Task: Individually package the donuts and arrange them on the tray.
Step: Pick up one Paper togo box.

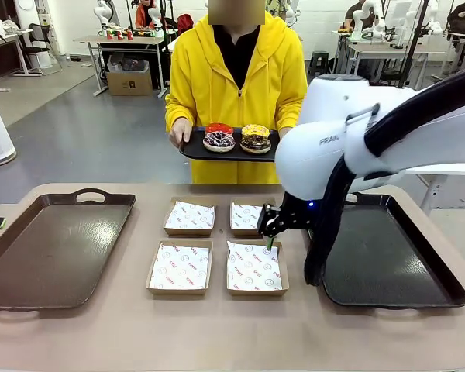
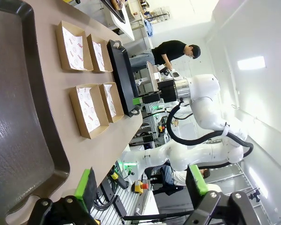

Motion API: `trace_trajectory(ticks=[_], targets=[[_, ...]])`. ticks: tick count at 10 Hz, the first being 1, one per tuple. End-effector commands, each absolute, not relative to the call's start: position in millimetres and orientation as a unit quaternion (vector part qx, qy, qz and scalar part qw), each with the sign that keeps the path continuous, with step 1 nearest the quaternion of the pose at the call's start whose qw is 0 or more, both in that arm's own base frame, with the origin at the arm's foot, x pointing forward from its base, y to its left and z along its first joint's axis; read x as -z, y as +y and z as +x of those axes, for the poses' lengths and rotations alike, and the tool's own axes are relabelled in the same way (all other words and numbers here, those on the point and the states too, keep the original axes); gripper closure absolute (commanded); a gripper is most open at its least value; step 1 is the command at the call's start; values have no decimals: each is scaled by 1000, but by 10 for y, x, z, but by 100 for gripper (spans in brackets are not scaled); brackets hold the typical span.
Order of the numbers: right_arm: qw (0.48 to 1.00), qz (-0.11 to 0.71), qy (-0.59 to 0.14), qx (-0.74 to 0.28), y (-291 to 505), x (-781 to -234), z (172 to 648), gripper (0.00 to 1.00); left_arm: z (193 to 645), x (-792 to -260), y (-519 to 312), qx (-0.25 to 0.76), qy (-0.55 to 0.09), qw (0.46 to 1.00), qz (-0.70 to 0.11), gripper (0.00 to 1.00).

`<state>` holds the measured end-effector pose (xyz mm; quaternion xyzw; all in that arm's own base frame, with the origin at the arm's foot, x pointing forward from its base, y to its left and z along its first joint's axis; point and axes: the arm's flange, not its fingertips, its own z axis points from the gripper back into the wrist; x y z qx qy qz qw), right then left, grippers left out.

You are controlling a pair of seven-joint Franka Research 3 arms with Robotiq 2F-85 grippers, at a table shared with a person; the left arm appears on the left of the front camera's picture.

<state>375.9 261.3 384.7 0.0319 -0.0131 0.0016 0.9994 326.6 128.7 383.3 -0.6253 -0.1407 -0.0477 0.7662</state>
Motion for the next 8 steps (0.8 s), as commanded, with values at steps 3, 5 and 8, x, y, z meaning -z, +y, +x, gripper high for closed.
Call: trace_trajectory(ticks=[3, 5, 8], targets=[[999, 19, -30, 18, 2855, -3694, 3933, 0, 3257, -3851, 1281, 50, -153, 759, -631, 0], [1000, 22, -15, -1, 2725, -3723, 3849, 0, 3257, -3851, 1281, 50, -153, 759, -631, 0], [1000, 24, -16, 1, 2748, -3708, 3886, 0, 3257, -3851, 1281, 50, -153, 759, -631, 0]])
